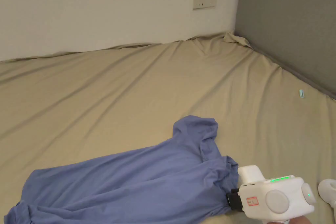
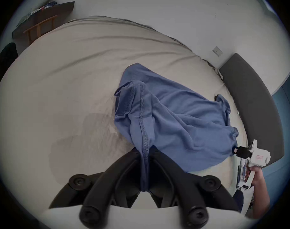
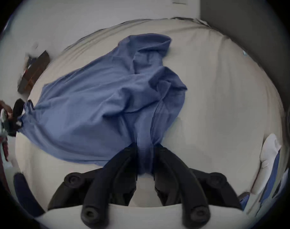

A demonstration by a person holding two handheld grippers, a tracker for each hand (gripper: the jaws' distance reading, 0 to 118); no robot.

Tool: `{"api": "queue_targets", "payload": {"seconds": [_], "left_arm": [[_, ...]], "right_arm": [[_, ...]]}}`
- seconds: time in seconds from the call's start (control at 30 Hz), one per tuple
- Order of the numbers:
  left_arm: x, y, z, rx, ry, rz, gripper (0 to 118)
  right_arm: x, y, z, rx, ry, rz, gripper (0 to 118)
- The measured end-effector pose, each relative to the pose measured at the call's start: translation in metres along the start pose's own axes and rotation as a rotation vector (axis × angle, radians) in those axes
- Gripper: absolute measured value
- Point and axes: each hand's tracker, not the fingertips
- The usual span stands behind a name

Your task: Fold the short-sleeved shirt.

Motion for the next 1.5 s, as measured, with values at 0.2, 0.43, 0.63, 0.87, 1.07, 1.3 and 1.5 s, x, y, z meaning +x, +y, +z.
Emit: {"api": "queue_targets", "payload": {"seconds": [0.2, 0.43, 0.63, 0.87, 1.07, 1.3, 1.5], "left_arm": [[-0.017, 0.001, 0.027, -0.031, -0.021, -0.016, 3], [-0.020, -0.046, 0.052, -0.203, 0.027, -0.102, 3], [-0.030, -0.080, 0.001, -0.392, 0.139, -0.143, 3], [-0.057, -0.082, 0.002, -0.310, 0.072, -0.055, 5], [-0.054, -0.084, 0.028, -0.240, 0.004, 0.002, 75], [-0.017, -0.054, 0.126, 0.166, -0.209, 0.095, 118], [0.038, -0.070, 0.122, 0.140, -0.077, -0.100, 0]], "right_arm": [[0.028, 0.007, 0.062, 0.031, 0.074, -0.046, 16], [-0.006, -0.050, 0.107, -0.159, 0.086, 0.007, 16], [0.003, -0.074, 0.058, -0.300, 0.026, -0.001, 15], [-0.002, -0.084, 0.053, -0.264, 0.024, 0.006, 15], [0.021, -0.078, 0.066, -0.226, 0.119, -0.006, 43], [0.005, -0.040, 0.194, 0.356, 0.097, -0.073, 118], [-0.057, -0.041, 0.211, 0.439, 0.132, -0.050, 2]]}}
